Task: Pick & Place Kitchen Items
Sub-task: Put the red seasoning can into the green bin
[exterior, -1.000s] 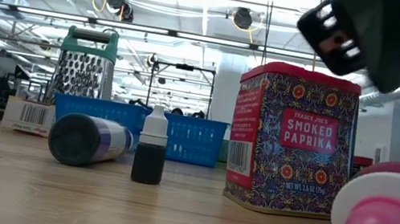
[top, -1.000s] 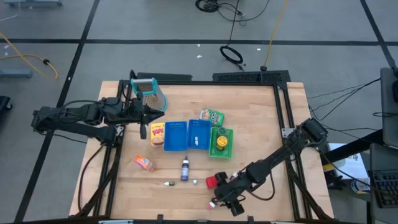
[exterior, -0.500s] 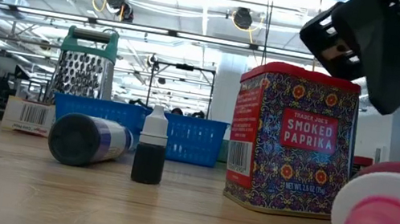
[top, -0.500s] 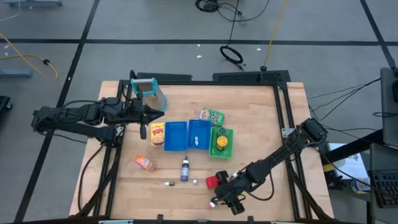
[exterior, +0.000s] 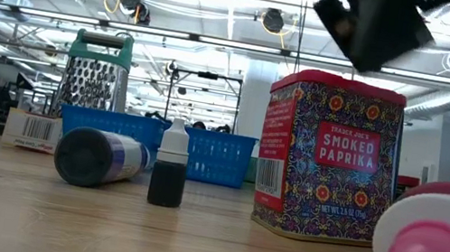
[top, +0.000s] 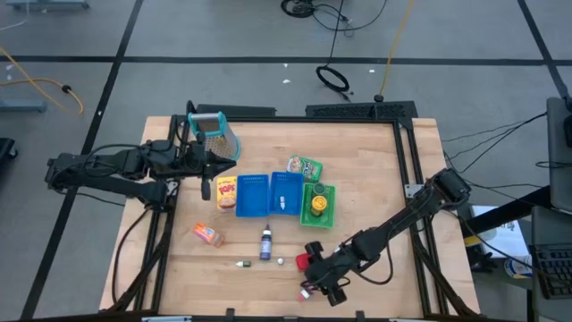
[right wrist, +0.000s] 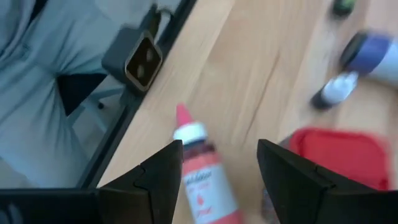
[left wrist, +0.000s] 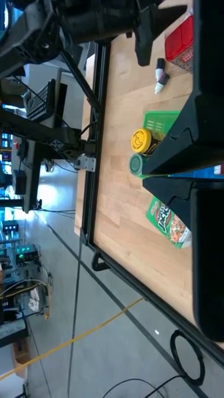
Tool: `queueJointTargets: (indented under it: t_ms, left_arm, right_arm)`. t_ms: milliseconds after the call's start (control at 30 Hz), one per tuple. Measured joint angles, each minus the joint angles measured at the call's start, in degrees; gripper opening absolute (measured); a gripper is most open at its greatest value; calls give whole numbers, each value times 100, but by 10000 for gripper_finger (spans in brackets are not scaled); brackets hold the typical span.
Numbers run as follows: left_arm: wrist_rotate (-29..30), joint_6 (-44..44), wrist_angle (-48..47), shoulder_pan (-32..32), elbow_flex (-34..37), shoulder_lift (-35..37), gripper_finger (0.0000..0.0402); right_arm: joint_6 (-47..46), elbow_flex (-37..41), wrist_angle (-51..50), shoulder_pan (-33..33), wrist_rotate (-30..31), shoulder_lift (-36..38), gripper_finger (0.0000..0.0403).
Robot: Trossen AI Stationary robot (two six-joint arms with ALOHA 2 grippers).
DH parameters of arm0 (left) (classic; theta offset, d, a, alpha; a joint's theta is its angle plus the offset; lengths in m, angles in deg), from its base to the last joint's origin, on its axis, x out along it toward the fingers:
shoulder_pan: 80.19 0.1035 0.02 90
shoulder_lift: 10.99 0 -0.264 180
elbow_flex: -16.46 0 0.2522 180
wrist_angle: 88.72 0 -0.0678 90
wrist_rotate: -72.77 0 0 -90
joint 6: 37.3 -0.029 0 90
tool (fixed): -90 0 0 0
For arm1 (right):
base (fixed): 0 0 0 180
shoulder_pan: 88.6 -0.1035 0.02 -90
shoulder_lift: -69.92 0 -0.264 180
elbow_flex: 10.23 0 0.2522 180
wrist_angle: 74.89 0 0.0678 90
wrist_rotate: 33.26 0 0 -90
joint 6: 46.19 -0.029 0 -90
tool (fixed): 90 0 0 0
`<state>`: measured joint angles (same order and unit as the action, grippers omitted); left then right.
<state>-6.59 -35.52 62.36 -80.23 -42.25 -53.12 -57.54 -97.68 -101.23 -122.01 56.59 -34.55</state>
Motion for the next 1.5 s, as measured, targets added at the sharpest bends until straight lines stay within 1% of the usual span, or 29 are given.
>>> queueJointTargets:
  t_ms: [100,200,333,367,500,733,900,1033,1133,1367,1500]
  left_arm:
    - [-2,-2,0,0,0,0,21]
    - [-1,0,0,0,0,0,21]
    - [-2,-2,-1,0,0,0,21]
    - [-2,-10,-1,0,0,0,21]
    - [-2,-59,-2,0,0,0,21]
    - [-2,-113,-4,0,0,0,21]
    - [-2,-133,-4,0,0,0,21]
    - [-2,-133,-4,0,0,0,21]
    - [-2,-137,-4,0,0,1,21]
    - [-2,-153,-4,0,0,2,21]
    - [-2,-162,-4,0,0,2,21]
  right_arm:
    - [221,-192,-210,62,147,0,201]
    - [400,-379,-555,161,481,2,201]
    - [348,-391,-1101,312,898,-5,201]
    - [339,-387,-1157,346,924,-6,201]
    - [332,-378,-1199,455,784,3,201]
    - [490,-369,-926,483,775,-2,201]
    - [301,-367,-1163,483,759,-2,201]
    - [167,-367,-1169,492,766,-26,202]
    - [85,-367,-1172,492,767,-30,216]
    - [146,-367,-1115,494,781,-39,267]
    - [150,-367,-1096,494,779,-41,276]
